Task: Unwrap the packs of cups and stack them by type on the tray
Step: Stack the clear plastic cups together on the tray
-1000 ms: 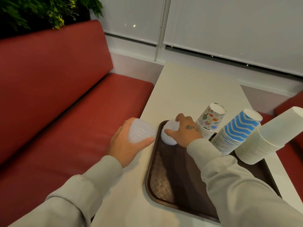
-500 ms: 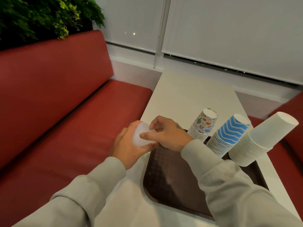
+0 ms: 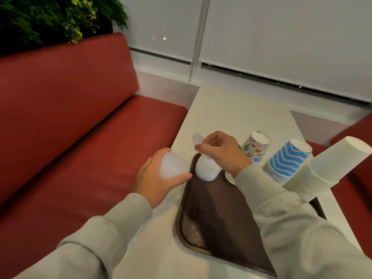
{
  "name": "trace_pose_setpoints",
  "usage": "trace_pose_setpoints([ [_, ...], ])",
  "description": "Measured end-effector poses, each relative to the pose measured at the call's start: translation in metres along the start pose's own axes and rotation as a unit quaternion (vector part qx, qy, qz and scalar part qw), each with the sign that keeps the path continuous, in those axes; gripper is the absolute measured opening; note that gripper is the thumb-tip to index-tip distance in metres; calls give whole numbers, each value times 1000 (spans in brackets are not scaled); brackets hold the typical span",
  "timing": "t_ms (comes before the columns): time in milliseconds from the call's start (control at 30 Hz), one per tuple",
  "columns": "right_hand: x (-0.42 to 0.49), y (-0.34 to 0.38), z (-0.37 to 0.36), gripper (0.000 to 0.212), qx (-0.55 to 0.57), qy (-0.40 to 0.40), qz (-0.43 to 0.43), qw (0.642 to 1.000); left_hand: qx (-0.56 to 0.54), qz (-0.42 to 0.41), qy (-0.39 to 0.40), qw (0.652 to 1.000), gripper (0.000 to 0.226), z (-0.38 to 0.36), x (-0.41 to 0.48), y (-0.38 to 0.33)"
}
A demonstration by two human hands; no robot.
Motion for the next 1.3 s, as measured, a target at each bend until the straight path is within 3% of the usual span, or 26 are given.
trace_pose_setpoints([
  [133,11,-9,12,39,-102,-34,-15,994,-4,9,-5,1000,82,-3,2,7],
  [400,18,-40,-4,50,-261,-7,-40,965,-8,24,-3,1000,83,-4,3,17],
  [667,19,-42,-8,51,-270,6,-37,962,-13,28,-6,1000,83,-3,5,18],
  [800,8,-20,-7,43,-189,-59,51,979,-12,18,-6,1000,82,-1,4,7],
  [900,-6,4,-12,37,-91,24,56,994,-12,9,-6,1000,83,1,3,-3],
  [1033,-27,18,-29,44,-129,148,15,980,-31,4,8,999,83,1,0,-17],
  [1233,-33,23,-29,44,-118,149,17,982,-7,-21,22,1000,89,7,-9,-28],
  [1300,-32,22,-27,45,-102,146,8,984,-7,-39,16,999,77,9,-11,-29],
])
Point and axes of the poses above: each hand's wrist, its own x-axis towards the middle knuckle, its own z-axis out of the back of the hand, y = z × x, the point moved 2 cm from there along x, towards the middle knuckle, and after that the axes turned 9 degrees about x, right-handed, at the moved point
